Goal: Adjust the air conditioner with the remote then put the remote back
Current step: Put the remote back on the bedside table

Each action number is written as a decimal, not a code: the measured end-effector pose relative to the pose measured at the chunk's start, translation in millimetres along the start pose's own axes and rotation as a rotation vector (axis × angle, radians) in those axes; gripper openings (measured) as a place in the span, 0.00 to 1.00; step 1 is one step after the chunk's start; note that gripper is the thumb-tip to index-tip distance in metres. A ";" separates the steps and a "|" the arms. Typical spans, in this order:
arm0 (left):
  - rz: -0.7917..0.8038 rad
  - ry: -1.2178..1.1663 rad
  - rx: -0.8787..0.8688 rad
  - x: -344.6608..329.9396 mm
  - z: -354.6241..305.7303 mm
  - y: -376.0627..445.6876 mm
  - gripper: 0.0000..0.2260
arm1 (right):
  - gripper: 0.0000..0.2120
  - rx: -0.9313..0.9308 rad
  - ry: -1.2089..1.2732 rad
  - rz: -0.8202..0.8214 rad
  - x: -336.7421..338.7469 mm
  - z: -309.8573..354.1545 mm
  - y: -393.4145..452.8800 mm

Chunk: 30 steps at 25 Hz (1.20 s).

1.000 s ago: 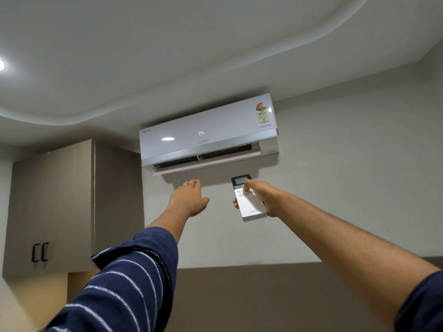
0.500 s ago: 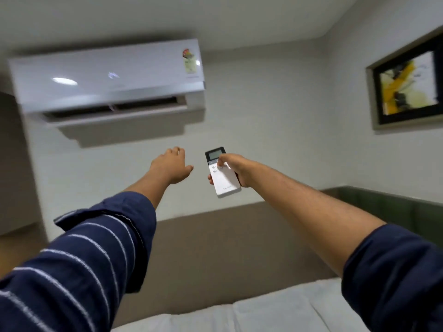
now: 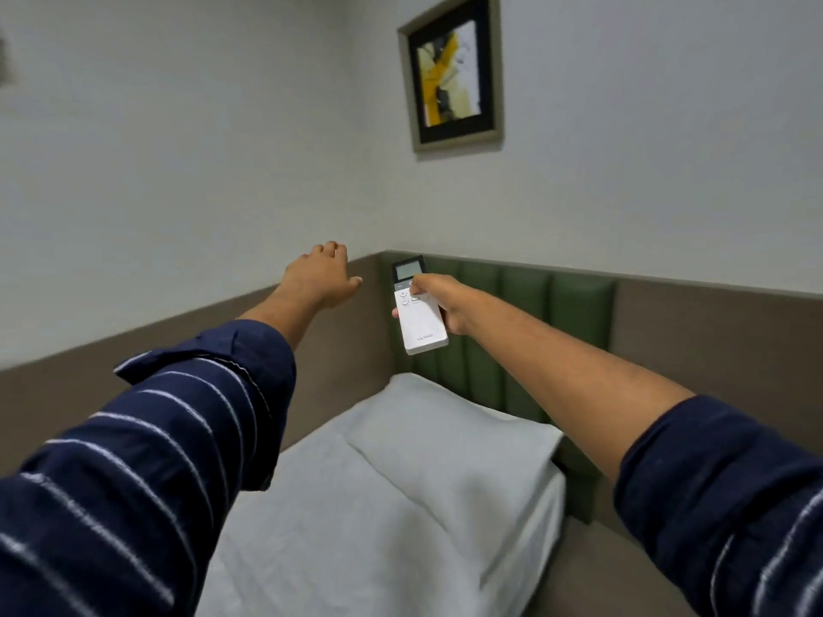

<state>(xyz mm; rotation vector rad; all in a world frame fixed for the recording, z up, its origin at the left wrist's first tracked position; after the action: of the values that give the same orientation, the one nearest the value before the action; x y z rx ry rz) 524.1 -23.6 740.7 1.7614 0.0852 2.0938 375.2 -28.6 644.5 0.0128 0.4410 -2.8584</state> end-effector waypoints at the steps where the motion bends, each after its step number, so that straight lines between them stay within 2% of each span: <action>1: 0.004 -0.022 -0.055 -14.8 -34.8 15.2 0.31 | 0.04 -0.021 0.022 -0.051 36.0 -14.9 2.6; 9: 0.094 -0.123 -0.407 -140.2 -309.8 89.5 0.32 | 0.06 -0.151 0.132 -0.394 289.4 -139.3 -14.6; 11: 0.153 -0.134 -0.469 -184.9 -373.8 95.6 0.32 | 0.07 -0.181 0.160 -0.455 345.4 -184.3 -15.7; 15: 0.258 -0.181 -0.584 -282.6 -486.4 86.0 0.31 | 0.16 -0.286 0.228 -0.584 439.6 -309.2 -15.4; 23: 0.496 -0.209 -0.802 -518.9 -646.9 22.6 0.30 | 0.15 -0.684 0.402 -0.810 528.4 -641.0 -19.8; 28: 0.656 -0.145 -0.883 -663.9 -687.2 -40.7 0.31 | 0.17 -0.871 0.407 -0.897 538.0 -814.1 -13.4; 30: 0.687 -0.124 -0.907 -703.7 -692.2 -60.9 0.32 | 0.18 -0.904 0.334 -0.914 540.8 -856.0 -6.8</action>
<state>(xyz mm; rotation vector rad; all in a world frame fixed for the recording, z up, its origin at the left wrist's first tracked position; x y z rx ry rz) -34.5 -62.9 -74.4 1.3928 -1.4346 1.8786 -175.4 101.5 -195.4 0.1598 2.2489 -3.1024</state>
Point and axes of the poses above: each hand's wrist, its own y-axis towards the middle knuckle, its own x-axis out of the back of the hand, z = x × y, the point moved 10 cm from there along y, towards the middle knuckle, and after that the axes turned 10 degrees about -x, right-handed, at the moved point
